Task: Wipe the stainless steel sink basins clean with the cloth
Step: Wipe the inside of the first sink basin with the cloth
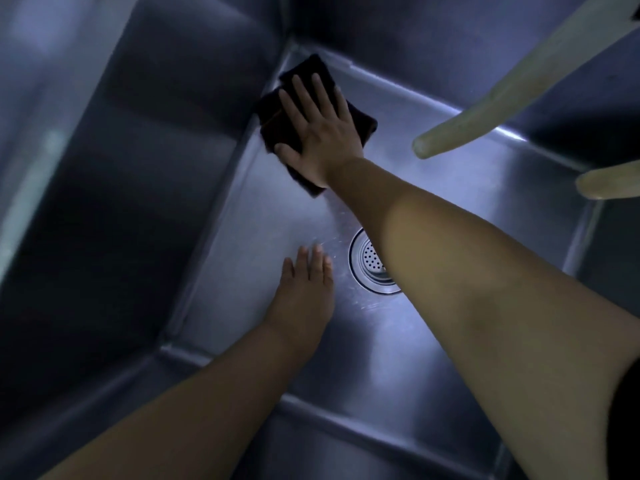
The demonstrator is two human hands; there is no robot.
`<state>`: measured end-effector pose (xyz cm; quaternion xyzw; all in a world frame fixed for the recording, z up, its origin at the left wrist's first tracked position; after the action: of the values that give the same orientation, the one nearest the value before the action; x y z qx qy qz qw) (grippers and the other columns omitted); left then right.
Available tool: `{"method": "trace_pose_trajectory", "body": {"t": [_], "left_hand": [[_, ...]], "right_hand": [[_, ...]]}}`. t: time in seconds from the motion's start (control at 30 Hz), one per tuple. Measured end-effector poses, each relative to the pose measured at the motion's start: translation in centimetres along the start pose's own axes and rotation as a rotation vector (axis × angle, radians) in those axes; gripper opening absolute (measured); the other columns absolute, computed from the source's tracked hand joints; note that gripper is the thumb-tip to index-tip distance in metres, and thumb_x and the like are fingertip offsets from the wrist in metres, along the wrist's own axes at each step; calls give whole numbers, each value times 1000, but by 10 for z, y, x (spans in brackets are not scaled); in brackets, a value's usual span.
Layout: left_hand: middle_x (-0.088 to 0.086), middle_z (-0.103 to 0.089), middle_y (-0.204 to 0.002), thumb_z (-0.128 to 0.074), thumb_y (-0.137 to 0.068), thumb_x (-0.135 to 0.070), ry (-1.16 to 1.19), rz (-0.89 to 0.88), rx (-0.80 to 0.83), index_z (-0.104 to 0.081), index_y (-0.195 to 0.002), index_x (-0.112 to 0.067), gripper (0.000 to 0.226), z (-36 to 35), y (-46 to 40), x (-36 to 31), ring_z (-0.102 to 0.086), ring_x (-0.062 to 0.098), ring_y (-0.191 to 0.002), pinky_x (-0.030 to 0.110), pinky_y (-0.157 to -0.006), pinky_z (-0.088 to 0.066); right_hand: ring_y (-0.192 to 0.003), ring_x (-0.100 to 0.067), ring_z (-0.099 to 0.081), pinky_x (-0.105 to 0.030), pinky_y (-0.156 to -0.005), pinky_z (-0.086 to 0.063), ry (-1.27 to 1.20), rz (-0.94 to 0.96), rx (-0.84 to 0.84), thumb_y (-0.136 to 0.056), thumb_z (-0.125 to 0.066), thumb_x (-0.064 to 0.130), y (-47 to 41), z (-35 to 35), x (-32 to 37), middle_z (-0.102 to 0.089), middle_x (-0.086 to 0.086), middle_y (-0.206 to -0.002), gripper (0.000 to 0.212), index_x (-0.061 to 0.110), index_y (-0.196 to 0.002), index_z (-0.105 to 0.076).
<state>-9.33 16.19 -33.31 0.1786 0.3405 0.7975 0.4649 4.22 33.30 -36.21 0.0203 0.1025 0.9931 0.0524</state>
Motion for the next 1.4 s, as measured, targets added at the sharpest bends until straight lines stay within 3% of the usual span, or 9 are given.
{"method": "trace_pose_trajectory", "body": {"t": [0.07,0.13,0.2,0.33,0.53,0.63,0.73,0.93,1.4], "left_hand": [[34,-2,-151,-15,-97,-2,-13,20,-97,-8,-146,11,51,3,-2,-3,-13,49,-140,55,-113,-21],[36,-4,-150,4,-85,2,-30,47,-87,-10,-145,12,62,1,-3,-4,-14,51,-139,56,-112,-22],[37,9,-150,-8,-94,1,-16,40,0,5,-144,13,53,-2,-4,-5,-2,53,-139,58,-113,-13],[33,12,-152,-40,-98,-11,-74,36,42,8,-145,10,70,7,-2,-4,1,50,-141,55,-115,-10],[32,9,-153,-41,-98,-14,-79,64,34,7,-146,8,71,7,0,-5,0,48,-142,53,-116,-11],[32,7,-153,-42,-97,-13,-71,64,32,6,-146,8,72,5,-1,-6,-1,48,-142,53,-116,-12],[31,6,-153,-43,-97,-13,-88,69,37,4,-146,8,71,4,-2,-7,-3,47,-142,52,-116,-13],[30,5,-154,-48,-95,-17,-102,59,44,4,-146,7,77,2,-1,-5,-4,46,-142,51,-116,-15],[33,4,-152,-46,-97,-15,-85,29,47,2,-146,9,73,4,1,-8,-5,49,-141,53,-114,-14]], "right_hand": [[-147,-28,3,-48,-118,4,-13,-44,-24,-91,-22,62,-1,2,-10,-4,-5,-161,75,23,-153,-8],[-147,-27,1,-48,-119,1,-25,-101,-39,-90,-24,62,8,-1,-26,-6,-4,-161,75,23,-153,-10],[-147,-27,-2,-49,-118,-1,-37,-173,-63,-89,-27,60,28,-4,-51,-9,-4,-160,75,21,-153,-14],[-146,-30,-10,-48,-118,-5,-96,-295,-112,-87,-30,57,86,-9,-113,-18,-7,-158,76,18,-152,-20],[-145,-33,-13,-42,-117,-2,-97,-431,-129,-88,-38,50,165,-24,-189,-19,-11,-158,75,13,-151,-22],[-144,-35,-15,-48,-117,-11,-143,-561,-160,-87,-36,48,196,-23,-210,-21,-13,-157,74,14,-150,-22],[-144,-36,-14,-49,-116,-9,-140,-732,-124,-84,-27,54,225,-28,-221,-18,-15,-157,79,12,-150,-21],[-145,-34,-10,-48,-117,-3,-131,-873,-58,-82,-18,56,286,-43,-199,-16,-15,-158,83,10,-151,-19],[-139,-45,-20,-56,-112,-12,-131,-924,48,-81,-36,51,376,-74,-52,-28,-28,-150,81,-2,-143,-33]]}}
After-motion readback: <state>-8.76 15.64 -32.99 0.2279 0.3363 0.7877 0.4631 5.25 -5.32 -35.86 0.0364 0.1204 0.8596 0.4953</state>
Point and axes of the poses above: each hand's wrist, its own y-axis away from the middle knuckle, its own z-axis out of the back of the hand, x = y × z, the point moved 6 cm from there along -y, towards the middle knuckle
